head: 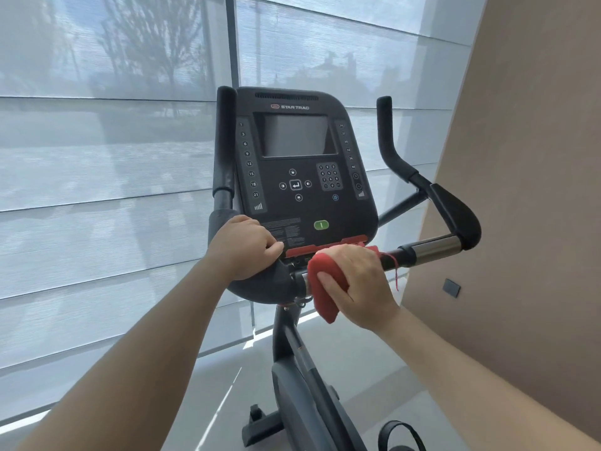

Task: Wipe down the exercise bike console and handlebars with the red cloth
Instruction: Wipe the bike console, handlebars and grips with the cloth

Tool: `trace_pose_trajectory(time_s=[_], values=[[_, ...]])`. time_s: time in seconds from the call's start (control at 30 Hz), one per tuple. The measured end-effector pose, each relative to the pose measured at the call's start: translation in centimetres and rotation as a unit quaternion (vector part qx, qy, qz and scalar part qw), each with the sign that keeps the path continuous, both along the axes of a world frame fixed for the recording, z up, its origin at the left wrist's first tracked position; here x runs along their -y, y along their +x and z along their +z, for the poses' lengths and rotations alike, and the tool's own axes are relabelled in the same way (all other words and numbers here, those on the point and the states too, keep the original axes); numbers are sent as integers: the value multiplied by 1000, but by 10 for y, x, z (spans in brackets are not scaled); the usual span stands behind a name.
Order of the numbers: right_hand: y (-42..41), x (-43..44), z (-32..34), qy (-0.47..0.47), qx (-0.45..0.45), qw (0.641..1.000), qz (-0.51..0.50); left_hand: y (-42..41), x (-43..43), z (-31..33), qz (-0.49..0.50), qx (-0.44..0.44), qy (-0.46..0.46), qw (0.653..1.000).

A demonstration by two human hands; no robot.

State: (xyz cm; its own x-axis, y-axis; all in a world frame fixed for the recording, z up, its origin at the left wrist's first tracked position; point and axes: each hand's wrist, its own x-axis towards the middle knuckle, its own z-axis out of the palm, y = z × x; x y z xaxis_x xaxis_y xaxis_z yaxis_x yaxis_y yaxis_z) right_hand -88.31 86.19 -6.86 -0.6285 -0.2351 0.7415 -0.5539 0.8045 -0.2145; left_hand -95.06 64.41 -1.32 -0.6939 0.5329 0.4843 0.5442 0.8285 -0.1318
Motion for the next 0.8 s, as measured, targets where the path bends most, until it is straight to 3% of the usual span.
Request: trace_pose_trajectory(time_s=[0.13,0.27,0.47,0.53,0.6,0.67,0.8], values=[[-7,-21,-1,40,3,999,14,0,0,-1,3,7,-9,1000],[-11,-34,-1,-66,2,996,-63,1,0,-1,4,8,-8,1000],[12,-16,-14,-60,-4,998,-12,3,1,2,-8,19,-21,1000],[16,-14,-1,-117,22,993,5,5,4,7,-45,55,-5,997],[16,-6,16,-239,81,967,29,5,11,22,-90,107,71,988],[12,8,29,-327,117,936,51,-1,21,41,-99,90,119,984],[13,52,38,-282,111,951,60,-27,43,61,-106,56,123,985]])
